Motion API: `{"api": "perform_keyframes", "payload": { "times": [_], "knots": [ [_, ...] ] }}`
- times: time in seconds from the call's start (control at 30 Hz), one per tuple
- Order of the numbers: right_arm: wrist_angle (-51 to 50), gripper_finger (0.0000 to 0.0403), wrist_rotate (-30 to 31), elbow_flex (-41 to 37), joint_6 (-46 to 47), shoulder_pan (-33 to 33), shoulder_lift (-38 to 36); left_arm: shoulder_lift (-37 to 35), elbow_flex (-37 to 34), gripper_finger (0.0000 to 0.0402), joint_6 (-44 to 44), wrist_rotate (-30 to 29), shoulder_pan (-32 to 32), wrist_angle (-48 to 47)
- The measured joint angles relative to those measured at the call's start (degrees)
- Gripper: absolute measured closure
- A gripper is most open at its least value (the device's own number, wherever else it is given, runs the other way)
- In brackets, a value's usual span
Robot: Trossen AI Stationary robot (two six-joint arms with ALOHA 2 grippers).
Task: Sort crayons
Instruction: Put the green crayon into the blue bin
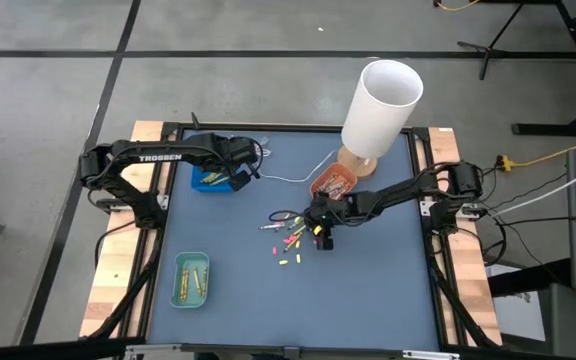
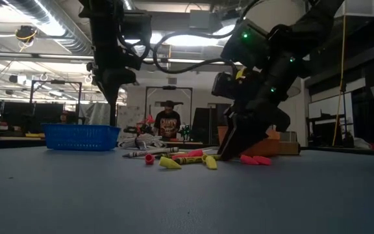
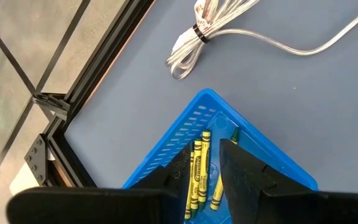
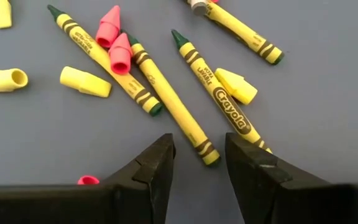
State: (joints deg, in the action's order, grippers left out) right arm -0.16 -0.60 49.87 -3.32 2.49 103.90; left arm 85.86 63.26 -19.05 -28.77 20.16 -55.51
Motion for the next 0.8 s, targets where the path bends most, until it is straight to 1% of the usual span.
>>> {"api": "perform_keyframes", "payload": {
  "times": [0.5,0.63,0.8],
  "knots": [
    [0.7,0.0258,-0.1,0.0,0.0,0.1,0.2,0.0,0.0,0.0333,0.0,0.1,0.0,0.0],
    [0.5,0.0289,-0.5,0.0,0.0,0.1,0.2,0.0,0.0,0.0333,0.0,0.1,0.0,-0.5],
    [0.4,0.0354,-0.6,0.0,-0.2,0.2,0.2,0.0,0.0,0.0333,-0.3,0.1,-0.6,-0.7]
  ]
}}
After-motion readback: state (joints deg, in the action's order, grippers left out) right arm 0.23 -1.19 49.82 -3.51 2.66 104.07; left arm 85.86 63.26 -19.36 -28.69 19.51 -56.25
